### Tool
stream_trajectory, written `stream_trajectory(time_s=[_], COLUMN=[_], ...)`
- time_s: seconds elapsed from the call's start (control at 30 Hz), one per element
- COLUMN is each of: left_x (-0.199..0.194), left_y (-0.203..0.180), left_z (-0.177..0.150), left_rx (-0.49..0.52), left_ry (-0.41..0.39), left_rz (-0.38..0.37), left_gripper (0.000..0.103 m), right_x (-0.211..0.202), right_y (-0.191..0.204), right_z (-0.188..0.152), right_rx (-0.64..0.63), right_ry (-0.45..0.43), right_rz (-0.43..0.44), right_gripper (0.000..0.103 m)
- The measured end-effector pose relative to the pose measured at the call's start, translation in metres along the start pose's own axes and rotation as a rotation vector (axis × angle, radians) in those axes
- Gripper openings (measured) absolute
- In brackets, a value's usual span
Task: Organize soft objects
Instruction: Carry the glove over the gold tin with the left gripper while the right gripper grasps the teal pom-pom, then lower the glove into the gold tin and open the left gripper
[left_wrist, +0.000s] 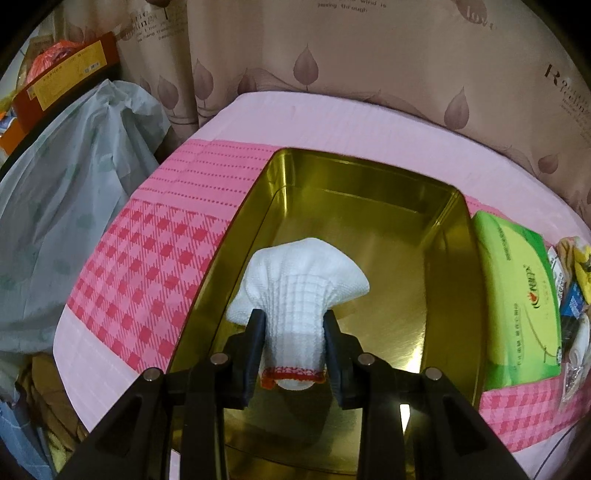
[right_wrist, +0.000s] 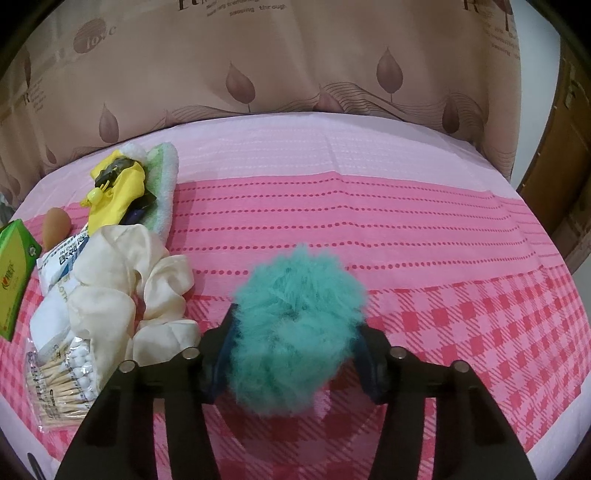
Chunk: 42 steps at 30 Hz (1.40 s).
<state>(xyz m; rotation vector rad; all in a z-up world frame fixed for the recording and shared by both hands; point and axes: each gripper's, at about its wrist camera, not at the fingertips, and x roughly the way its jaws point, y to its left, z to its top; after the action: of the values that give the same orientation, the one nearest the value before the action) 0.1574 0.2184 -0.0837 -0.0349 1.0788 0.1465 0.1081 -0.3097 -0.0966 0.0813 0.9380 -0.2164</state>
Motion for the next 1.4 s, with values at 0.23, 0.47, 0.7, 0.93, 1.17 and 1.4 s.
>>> stream_trajectory(time_s=[0.23,0.47,0.7,0.93,1.17,1.4], left_x=[0.008,0.008,0.005,-0.010,-0.037,-0.066], left_y=[0.000,0.002,0.002,0.002,0.009,0.022], left_z=[-0.002,-0.002,-0.003,-0.005,-0.009,-0.019], left_rx=[0.004,0.004,-0.002,-0.007,-0.041,-0.073], left_ry=[0.004,0.014,0.021,-0.025,-0.090,-0.135], left_rz=[0.014,0.027,0.043,0.037,0.039,0.039], left_gripper=[0.033,0.036,0.047,0.055,0.055,0.055], right_x=[-0.001,-0.002,-0.001,-0.002,-0.003,-0.006], right_y=[-0.001,0.000,0.000,0.004,0.005,0.007], right_z=[0.001,0.001,0.001,0.001,0.000,0.001], right_rx=[0.004,0.003,0.002,-0.012,-0.012,-0.007], right_ry=[0.001,0.002,0.002,0.000,-0.003,-0.019], right_rz=[-0.002,-0.005,-0.006,-0.005,-0.001,-0.014], right_gripper=[0.046,0.046,0.046,0.040,0.035,0.028])
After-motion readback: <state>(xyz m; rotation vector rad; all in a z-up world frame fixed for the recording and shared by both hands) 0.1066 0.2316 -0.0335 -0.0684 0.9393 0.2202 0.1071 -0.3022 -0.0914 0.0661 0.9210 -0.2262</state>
